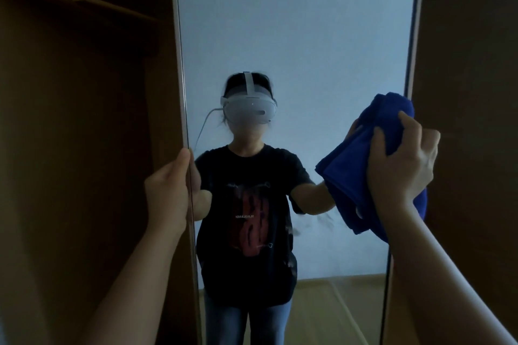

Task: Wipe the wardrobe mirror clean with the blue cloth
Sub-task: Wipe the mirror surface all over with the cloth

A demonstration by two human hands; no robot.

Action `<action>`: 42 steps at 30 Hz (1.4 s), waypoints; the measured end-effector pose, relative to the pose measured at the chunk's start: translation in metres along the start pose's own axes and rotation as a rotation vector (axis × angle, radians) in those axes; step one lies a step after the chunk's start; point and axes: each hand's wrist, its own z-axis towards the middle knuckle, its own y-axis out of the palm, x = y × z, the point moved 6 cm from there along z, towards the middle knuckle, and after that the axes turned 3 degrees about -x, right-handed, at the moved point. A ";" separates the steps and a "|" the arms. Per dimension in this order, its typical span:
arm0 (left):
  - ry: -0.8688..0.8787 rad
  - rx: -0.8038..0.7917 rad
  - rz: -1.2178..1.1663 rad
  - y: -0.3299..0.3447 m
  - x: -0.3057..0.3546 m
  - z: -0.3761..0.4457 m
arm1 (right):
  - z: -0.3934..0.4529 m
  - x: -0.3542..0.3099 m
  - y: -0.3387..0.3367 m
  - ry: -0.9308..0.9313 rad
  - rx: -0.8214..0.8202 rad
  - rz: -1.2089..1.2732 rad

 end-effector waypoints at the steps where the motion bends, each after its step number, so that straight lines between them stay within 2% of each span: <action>1: 0.001 0.001 0.006 0.000 0.000 0.002 | -0.005 -0.009 0.002 -0.045 0.001 -0.011; 8: -0.016 -0.074 0.062 -0.006 -0.003 0.006 | -0.080 -0.113 0.048 -0.535 0.023 -0.055; 10: -0.070 -0.126 0.054 -0.008 -0.006 0.009 | -0.114 -0.142 0.063 -0.699 -0.032 -0.042; 13: -0.162 -0.292 -0.042 -0.009 -0.012 0.013 | -0.160 -0.164 0.079 -0.868 -0.141 -0.020; 18: -0.153 -0.390 -0.109 -0.004 -0.015 0.011 | -0.181 -0.164 0.082 -0.907 -0.193 -0.005; 21: -0.184 -0.328 -0.131 -0.005 -0.022 0.008 | -0.187 -0.157 0.079 -0.976 -0.229 0.016; 27: -0.267 -0.095 -0.082 -0.010 -0.035 0.004 | -0.214 -0.129 0.075 -1.102 -0.314 -0.009; 31: -0.251 -0.134 -0.063 -0.013 -0.030 0.007 | -0.227 -0.115 0.074 -1.177 -0.443 -0.029; 35: -0.229 -0.261 -0.042 -0.013 -0.022 0.008 | -0.173 -0.147 0.075 -1.041 -0.414 0.000; 39: -0.235 -0.263 -0.139 -0.012 -0.021 0.008 | -0.079 -0.210 0.073 -0.865 -0.202 -0.039; 42: -0.200 -0.237 -0.137 -0.011 -0.021 0.006 | -0.030 -0.238 0.079 -0.783 -0.193 -0.085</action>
